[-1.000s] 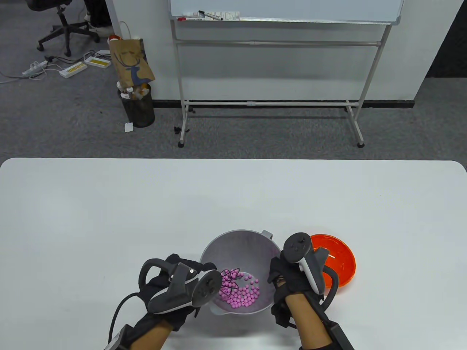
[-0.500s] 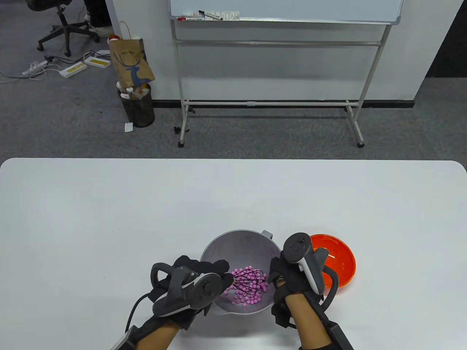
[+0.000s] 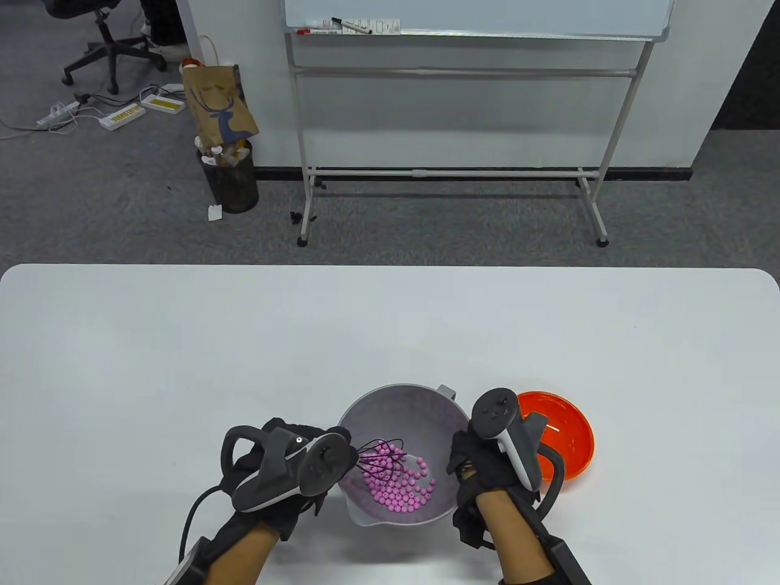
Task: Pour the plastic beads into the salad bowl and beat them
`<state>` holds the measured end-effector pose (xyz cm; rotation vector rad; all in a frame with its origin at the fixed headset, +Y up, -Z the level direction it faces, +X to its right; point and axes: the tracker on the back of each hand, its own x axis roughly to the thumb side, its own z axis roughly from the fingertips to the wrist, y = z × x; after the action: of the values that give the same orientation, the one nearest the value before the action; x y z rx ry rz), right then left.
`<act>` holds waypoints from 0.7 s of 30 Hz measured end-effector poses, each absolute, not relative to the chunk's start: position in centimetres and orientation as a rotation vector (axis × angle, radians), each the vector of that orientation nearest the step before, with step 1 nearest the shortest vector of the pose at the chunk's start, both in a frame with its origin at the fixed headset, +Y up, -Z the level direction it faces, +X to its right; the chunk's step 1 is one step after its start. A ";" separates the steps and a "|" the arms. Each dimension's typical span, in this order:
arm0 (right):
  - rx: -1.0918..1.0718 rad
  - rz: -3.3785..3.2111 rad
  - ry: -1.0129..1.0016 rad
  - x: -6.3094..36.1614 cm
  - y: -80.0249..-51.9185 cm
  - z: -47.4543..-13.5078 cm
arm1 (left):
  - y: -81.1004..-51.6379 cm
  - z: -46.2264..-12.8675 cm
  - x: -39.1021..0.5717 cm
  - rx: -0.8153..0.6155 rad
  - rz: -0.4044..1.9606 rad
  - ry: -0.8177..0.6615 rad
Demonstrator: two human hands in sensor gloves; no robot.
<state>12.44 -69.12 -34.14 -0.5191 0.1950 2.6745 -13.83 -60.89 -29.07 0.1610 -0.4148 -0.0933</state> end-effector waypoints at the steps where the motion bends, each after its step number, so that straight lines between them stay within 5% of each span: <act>1: -0.519 2.675 0.195 12.4 -69.1 -34.1 | -60.8 -28.8 -13.5 0.156 -0.109 -0.443; 10: -0.521 2.678 0.190 12.4 -69.1 -34.1 | -60.4 -26.9 -10.9 0.061 -0.003 -0.615; 21: -0.521 2.675 0.188 12.4 -69.1 -34.1 | -62.7 -29.4 -12.9 0.284 -0.007 -0.427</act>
<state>12.40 -69.13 -34.12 -0.5207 0.1881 2.6754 -12.93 -62.68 -29.39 0.2837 -0.4274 -0.0071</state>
